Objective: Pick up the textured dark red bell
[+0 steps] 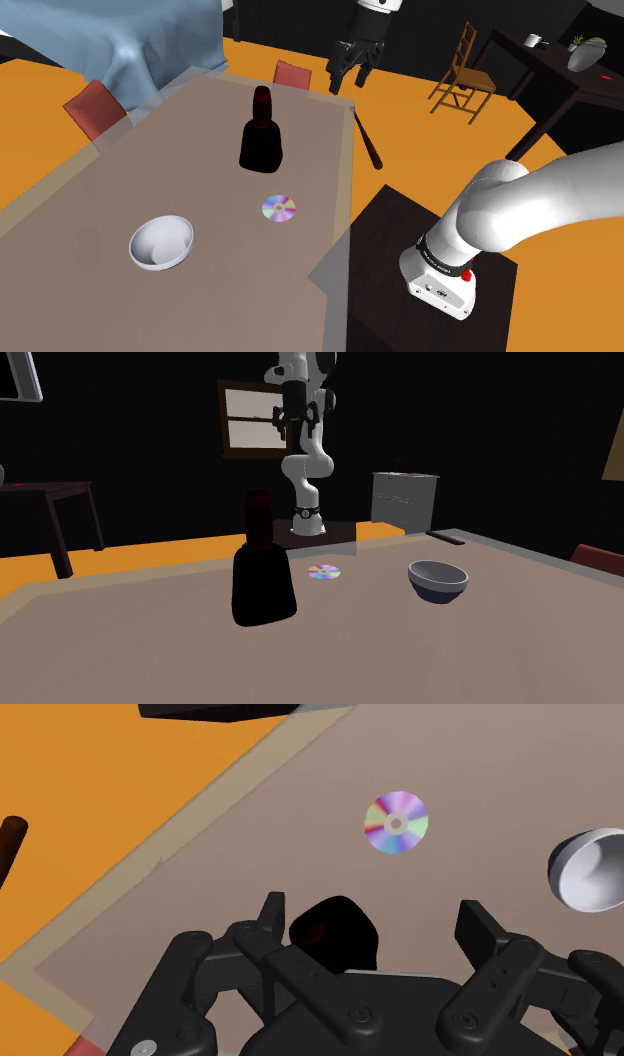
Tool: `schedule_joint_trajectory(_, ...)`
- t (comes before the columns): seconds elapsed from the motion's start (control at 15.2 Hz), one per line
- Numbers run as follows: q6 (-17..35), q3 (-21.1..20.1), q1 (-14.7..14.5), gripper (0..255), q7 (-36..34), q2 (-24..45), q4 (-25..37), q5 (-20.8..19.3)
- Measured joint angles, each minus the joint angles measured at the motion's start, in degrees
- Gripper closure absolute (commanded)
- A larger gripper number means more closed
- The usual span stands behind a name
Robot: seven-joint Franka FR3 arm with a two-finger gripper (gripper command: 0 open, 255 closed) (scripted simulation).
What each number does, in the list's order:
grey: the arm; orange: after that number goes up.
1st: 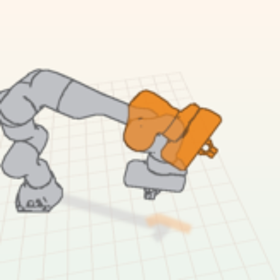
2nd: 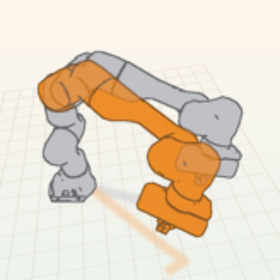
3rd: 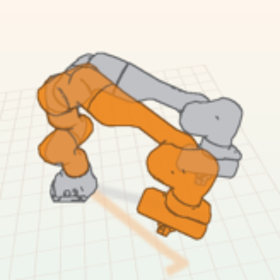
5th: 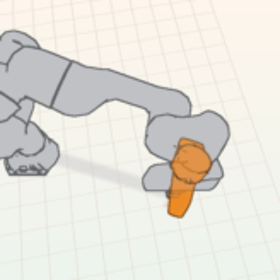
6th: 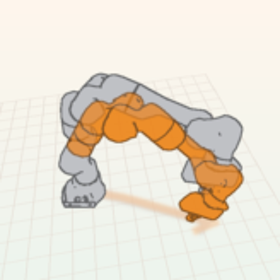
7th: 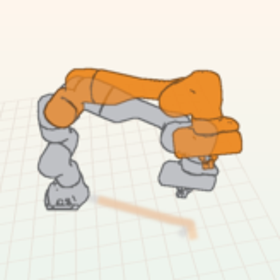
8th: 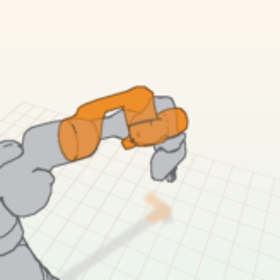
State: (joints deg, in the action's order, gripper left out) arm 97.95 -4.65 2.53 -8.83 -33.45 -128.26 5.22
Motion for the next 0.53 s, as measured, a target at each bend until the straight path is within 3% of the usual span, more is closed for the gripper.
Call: schedule_joint_trajectory(0.53, 9.38, -2.42, 2.02, 0, -9.74, 16.01, 7.44, 1.05)
